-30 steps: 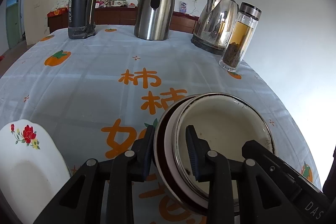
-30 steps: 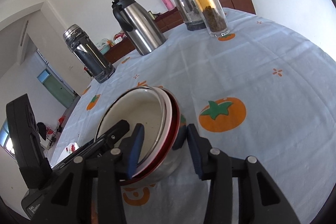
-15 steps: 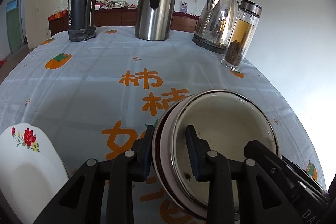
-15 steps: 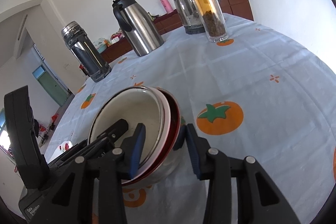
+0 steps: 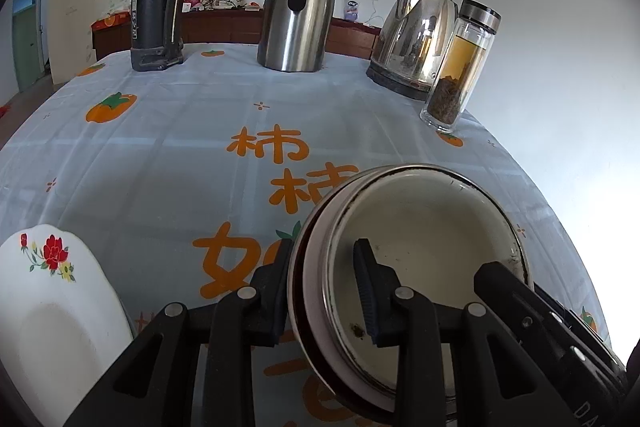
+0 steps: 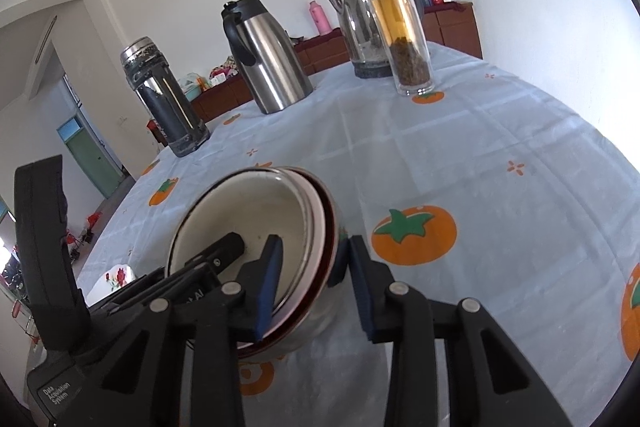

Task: Organize plates and bowls
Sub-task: 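Lift the bowl stack off the tablecloth with the left gripper, then carry the bowl stack toward the red-flower plate stack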

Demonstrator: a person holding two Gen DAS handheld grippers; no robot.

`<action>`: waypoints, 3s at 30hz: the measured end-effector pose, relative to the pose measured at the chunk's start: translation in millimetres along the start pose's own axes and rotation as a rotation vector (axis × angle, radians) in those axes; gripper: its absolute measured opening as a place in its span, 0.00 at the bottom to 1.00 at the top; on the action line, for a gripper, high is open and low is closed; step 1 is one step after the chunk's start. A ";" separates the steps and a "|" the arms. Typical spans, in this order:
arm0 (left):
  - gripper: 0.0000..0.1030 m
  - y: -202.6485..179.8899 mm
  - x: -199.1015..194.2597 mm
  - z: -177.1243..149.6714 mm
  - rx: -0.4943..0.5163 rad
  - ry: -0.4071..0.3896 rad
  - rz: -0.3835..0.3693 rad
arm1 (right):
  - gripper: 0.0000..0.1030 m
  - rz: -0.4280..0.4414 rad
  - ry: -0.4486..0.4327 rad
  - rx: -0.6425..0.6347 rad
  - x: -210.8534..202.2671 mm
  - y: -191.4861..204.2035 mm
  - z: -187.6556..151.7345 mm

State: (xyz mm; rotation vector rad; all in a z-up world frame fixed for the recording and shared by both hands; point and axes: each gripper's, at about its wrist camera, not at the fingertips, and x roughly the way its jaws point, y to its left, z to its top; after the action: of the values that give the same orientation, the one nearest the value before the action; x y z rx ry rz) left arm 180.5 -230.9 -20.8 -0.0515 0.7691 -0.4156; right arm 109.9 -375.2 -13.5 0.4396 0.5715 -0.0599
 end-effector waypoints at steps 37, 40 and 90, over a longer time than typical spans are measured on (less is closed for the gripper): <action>0.32 -15.6 -57.0 -22.0 0.116 -0.109 0.005 | 0.32 0.041 -0.041 0.126 -50.6 -1.9 -27.4; 0.32 -14.6 -59.4 -23.6 0.114 -0.108 0.005 | 0.32 0.045 -0.042 0.130 -53.0 -1.4 -29.5; 0.32 41.9 -140.7 -44.2 0.104 -0.195 0.028 | 0.32 0.098 -0.081 0.111 -104.1 74.3 -64.6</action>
State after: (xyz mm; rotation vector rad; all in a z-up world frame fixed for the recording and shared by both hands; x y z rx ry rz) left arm 74.4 -133.9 32.6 0.0162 0.5549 -0.4163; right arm 2.3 -287.6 22.3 0.5696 0.4675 -0.0159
